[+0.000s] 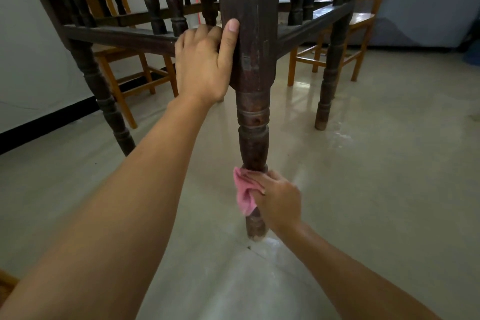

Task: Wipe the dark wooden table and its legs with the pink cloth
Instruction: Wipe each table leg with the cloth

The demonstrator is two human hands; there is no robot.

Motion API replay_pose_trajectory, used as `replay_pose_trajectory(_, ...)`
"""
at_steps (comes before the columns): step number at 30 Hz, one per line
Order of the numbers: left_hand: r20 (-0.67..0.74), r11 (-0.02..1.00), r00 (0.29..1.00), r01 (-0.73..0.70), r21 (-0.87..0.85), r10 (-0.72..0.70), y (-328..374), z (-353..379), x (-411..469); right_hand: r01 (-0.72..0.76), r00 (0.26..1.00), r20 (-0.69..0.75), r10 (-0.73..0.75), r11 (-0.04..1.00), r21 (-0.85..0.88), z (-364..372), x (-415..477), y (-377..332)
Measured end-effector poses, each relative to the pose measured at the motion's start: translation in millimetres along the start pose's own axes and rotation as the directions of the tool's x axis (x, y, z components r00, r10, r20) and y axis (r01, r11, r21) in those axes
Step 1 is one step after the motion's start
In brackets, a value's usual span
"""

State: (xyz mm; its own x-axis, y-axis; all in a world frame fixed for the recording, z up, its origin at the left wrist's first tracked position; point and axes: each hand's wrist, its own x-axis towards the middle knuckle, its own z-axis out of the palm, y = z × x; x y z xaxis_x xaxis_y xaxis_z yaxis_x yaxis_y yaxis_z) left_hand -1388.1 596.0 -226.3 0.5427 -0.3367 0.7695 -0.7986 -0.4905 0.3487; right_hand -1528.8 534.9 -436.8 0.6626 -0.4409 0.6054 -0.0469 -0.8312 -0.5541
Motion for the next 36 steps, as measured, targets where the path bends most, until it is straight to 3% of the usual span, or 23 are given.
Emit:
replay_pose_trajectory(2, 0.000, 1.000, 1.000, -0.005, -0.002, 0.005, 0.6, 0.9, 0.8, -0.073, 0.993, -0.096, 0.075, 0.997, 0.027, -15.4, -2.3, 17.2)
replay_pose_trajectory(3, 0.005, 1.000, 1.000, -0.007, -0.002, 0.007, 1.0, 1.2, 1.1, -0.203, 0.972, -0.109, 0.207, 0.978, 0.046, -22.6, 0.2, 28.7)
replay_pose_trajectory(4, 0.006, 1.000, 1.000, -0.008, 0.000, 0.008, 1.1, 1.7, 1.3, -0.379, 0.917, -0.107, 0.384, 0.923, 0.069, -28.8, 4.9, 45.2)
replay_pose_trajectory(6, -0.011, 1.000, 1.000, -0.007, 0.011, 0.008, -0.4, 3.1, 1.0, -0.656, 0.737, -0.122, 0.665, 0.747, 0.111, -41.1, 17.8, 72.8)
replay_pose_trajectory(8, -0.031, 1.000, 0.999, -0.010, 0.020, 0.010, -1.7, 4.9, 0.3, -0.725, 0.612, -0.069, 0.787, 0.594, 0.347, -48.5, 30.8, 73.7)
replay_pose_trajectory(10, -0.045, 1.000, 0.999, -0.003, 0.024, 0.004, -1.4, 5.7, -0.4, -0.723, 0.569, 0.090, 0.817, 0.445, 0.528, -43.1, 36.4, 51.8)
replay_pose_trajectory(13, -0.052, 1.000, 0.999, 0.006, 0.011, -0.005, 0.0, 5.8, 0.5, -0.752, 0.560, 0.379, 0.737, 0.261, 0.605, -19.9, 27.3, 18.7)
replay_pose_trajectory(16, -0.028, 1.000, 1.000, -0.004, -0.002, 0.004, -1.5, 5.6, 1.6, -0.760, 0.536, 0.485, 0.691, 0.145, 0.634, -4.8, 22.2, 5.2)
replay_pose_trajectory(18, -0.022, 1.000, 1.000, -0.008, -0.012, 0.008, -2.4, 5.9, 1.7, -0.752, 0.549, 0.463, 0.696, 0.170, 0.637, -1.3, 21.3, 5.0)
replay_pose_trajectory(22, -0.055, 1.000, 0.998, 0.014, 0.001, -0.014, -0.7, 8.8, 0.5, -0.681, 0.674, 0.255, 0.693, 0.448, 0.579, 6.3, 9.7, -2.0)
replay_pose_trajectory(24, -0.073, 1.000, 0.997, 0.022, 0.000, -0.022, 0.1, 10.2, 0.3, -0.672, 0.644, 0.198, 0.739, 0.423, 0.608, 12.2, 1.0, -7.3)
replay_pose_trajectory(27, -0.084, 1.000, 0.996, 0.012, -0.019, -0.013, -0.2, 10.9, -1.0, -0.709, 0.531, 0.242, 0.812, 0.270, 0.652, 25.7, -15.9, -14.4)
replay_pose_trajectory(29, -0.087, 1.000, 0.996, 0.011, -0.017, -0.012, -0.9, 11.8, -0.8, -0.716, 0.513, 0.278, 0.812, 0.226, 0.661, 34.1, -26.7, -17.3)
replay_pose_trajectory(31, -0.091, 1.000, 0.996, 0.014, -0.015, -0.016, -0.5, 12.3, -1.4, -0.766, 0.516, 0.344, 0.784, 0.244, 0.595, 36.1, -34.2, -11.6)
replay_pose_trajectory(33, -0.099, 1.000, 0.995, 0.023, -0.008, -0.024, 0.8, 12.5, -1.7, -0.872, 0.455, 0.516, 0.726, 0.245, 0.424, 37.1, -35.3, -5.7)
replay_pose_trajectory(35, -0.102, 1.000, 0.994, 0.031, -0.008, -0.031, 2.0, 12.3, -2.2, -0.911, 0.379, 0.694, 0.612, 0.379, 0.164, 33.8, -39.3, -11.5)
replay_pose_trajectory(36, -0.098, 0.999, 0.995, 0.032, -0.010, -0.033, 2.5, 12.1, -2.3, -0.885, 0.408, 0.702, 0.583, 0.441, 0.148, 32.5, -42.0, -14.4)
